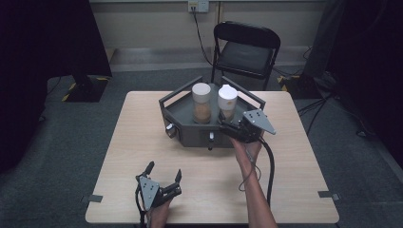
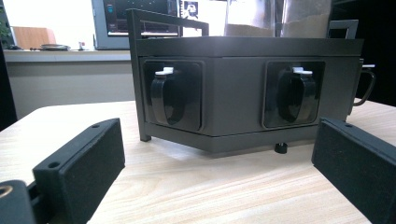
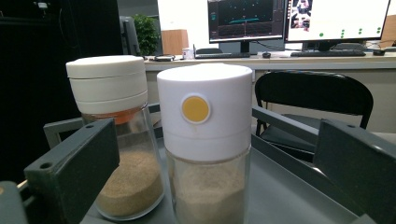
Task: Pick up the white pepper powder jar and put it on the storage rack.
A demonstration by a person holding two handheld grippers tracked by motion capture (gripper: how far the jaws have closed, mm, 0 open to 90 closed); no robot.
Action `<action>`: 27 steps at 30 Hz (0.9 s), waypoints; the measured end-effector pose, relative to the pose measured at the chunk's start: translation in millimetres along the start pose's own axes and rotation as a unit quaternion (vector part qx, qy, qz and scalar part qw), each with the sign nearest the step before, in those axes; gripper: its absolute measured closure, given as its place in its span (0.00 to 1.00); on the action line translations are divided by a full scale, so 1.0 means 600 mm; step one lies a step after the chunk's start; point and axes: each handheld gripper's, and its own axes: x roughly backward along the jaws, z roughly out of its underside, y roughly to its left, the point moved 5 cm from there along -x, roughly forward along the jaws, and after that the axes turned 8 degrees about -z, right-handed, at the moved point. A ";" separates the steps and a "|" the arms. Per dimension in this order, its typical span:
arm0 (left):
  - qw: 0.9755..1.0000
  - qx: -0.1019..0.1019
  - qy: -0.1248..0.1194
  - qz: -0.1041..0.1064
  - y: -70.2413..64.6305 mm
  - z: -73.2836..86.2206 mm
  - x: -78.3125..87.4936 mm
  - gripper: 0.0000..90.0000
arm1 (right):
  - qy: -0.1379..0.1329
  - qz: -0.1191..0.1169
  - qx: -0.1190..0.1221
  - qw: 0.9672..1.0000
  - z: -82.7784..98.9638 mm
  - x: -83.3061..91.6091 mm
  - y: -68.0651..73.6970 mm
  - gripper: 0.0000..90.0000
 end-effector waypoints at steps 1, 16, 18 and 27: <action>1.000 0.000 0.000 0.000 0.000 0.000 0.000 0.02 | 0.000 0.000 0.000 1.000 0.000 0.000 0.000 0.00; 1.000 0.000 0.001 0.000 0.000 0.000 0.000 0.02 | -0.005 0.009 0.002 1.000 0.016 0.034 0.008 0.00; 1.000 0.000 0.000 0.000 0.000 0.000 0.000 0.02 | -0.006 0.010 0.005 1.000 0.018 0.037 0.009 0.00; 1.000 0.000 0.000 0.000 0.000 0.000 0.000 0.02 | -0.011 0.015 0.011 1.000 0.021 0.051 0.012 0.00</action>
